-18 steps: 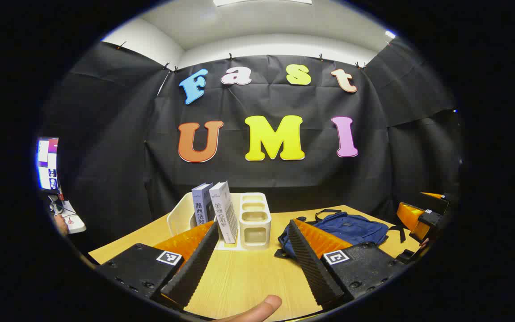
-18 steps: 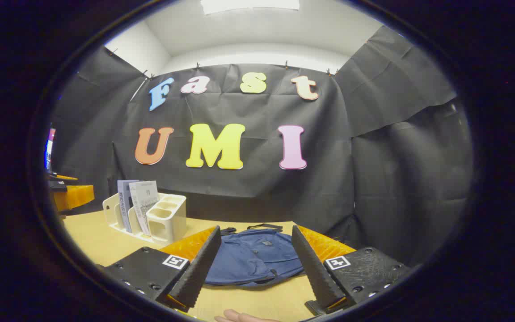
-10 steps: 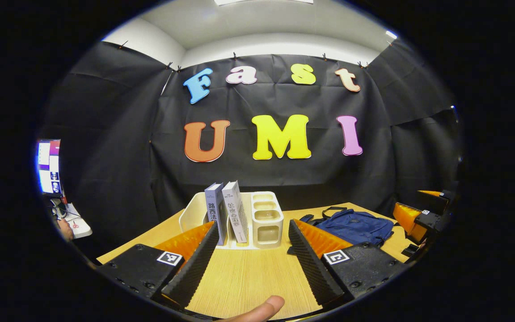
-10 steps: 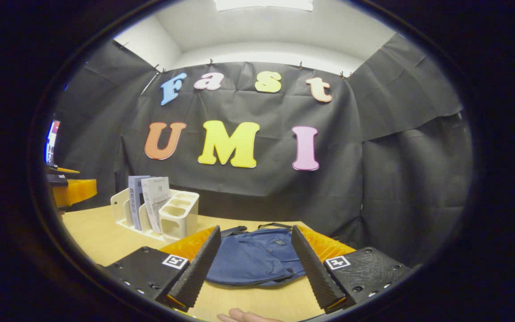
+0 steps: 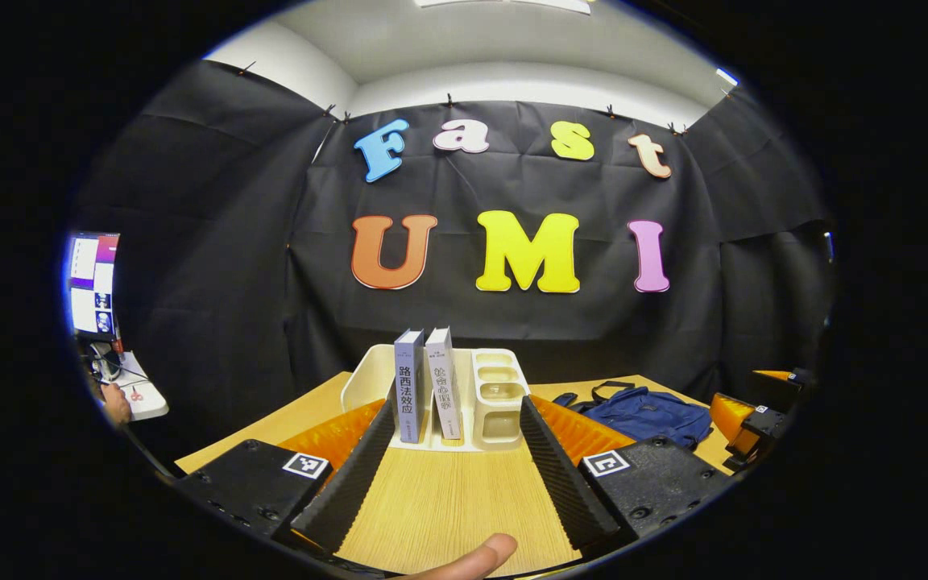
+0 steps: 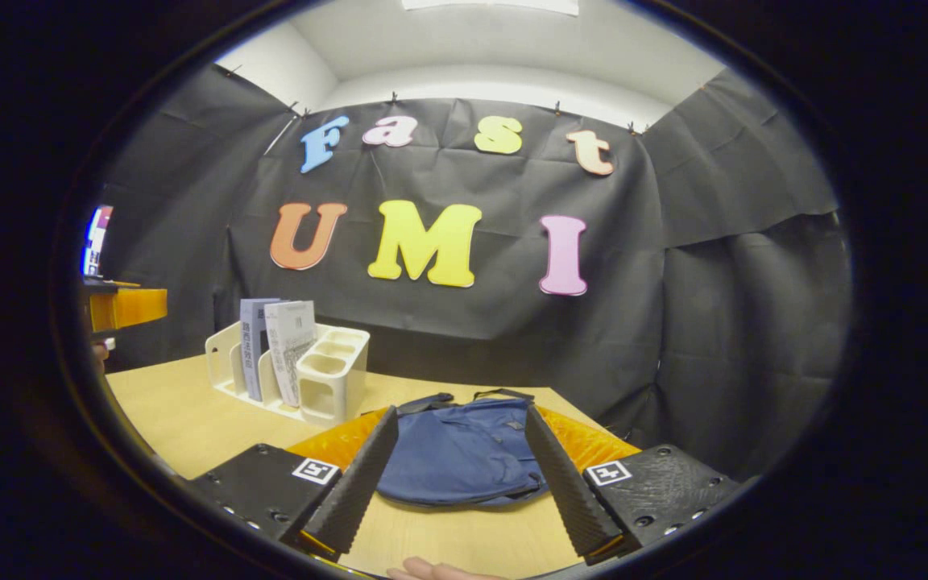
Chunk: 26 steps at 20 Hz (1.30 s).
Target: Open the schoolbag, grab two books from the bookshelf and put them into the schoolbag.
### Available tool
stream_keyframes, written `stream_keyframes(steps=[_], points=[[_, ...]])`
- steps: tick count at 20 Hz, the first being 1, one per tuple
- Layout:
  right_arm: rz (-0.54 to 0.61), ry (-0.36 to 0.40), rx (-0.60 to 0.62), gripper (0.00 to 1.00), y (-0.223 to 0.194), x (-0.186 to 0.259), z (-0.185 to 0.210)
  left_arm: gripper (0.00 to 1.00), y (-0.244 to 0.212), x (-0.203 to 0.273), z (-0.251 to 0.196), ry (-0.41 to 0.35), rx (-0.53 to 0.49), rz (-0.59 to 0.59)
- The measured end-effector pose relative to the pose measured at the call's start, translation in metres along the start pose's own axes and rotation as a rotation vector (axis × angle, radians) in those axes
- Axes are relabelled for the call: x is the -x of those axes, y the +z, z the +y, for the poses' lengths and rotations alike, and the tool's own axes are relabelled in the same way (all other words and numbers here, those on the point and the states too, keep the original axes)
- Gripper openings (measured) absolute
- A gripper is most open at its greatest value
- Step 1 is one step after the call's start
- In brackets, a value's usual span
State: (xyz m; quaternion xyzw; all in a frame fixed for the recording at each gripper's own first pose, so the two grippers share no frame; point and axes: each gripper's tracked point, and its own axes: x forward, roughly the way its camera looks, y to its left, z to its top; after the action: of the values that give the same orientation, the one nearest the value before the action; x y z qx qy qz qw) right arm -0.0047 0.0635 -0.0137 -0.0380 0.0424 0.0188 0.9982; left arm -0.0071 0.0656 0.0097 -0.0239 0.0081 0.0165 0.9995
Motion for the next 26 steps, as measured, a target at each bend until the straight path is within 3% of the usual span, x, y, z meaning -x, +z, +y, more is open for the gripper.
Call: stream_keyframes(steps=[7, 12, 19, 26], points=[[0.095, 0.019, 0.073, 0.96, -0.034, -0.034, 0.030, 0.99, -0.007, -0.002, -0.005, 0.001, -0.031, 0.019], [0.160, 0.035, 0.239, 0.96, -0.069, -0.064, 0.069, 0.98, -0.005, -0.001, 0.003, 0.004, -0.018, 0.021], [0.300, 0.075, 0.365, 0.96, -0.128, -0.095, 0.115, 0.99, -0.011, -0.006, 0.018, 0.032, -0.004, 0.041], [0.429, 0.039, 0.481, 0.93, -0.171, -0.121, 0.121, 0.99, -0.016, -0.011, 0.024, 0.034, 0.003, 0.065]])
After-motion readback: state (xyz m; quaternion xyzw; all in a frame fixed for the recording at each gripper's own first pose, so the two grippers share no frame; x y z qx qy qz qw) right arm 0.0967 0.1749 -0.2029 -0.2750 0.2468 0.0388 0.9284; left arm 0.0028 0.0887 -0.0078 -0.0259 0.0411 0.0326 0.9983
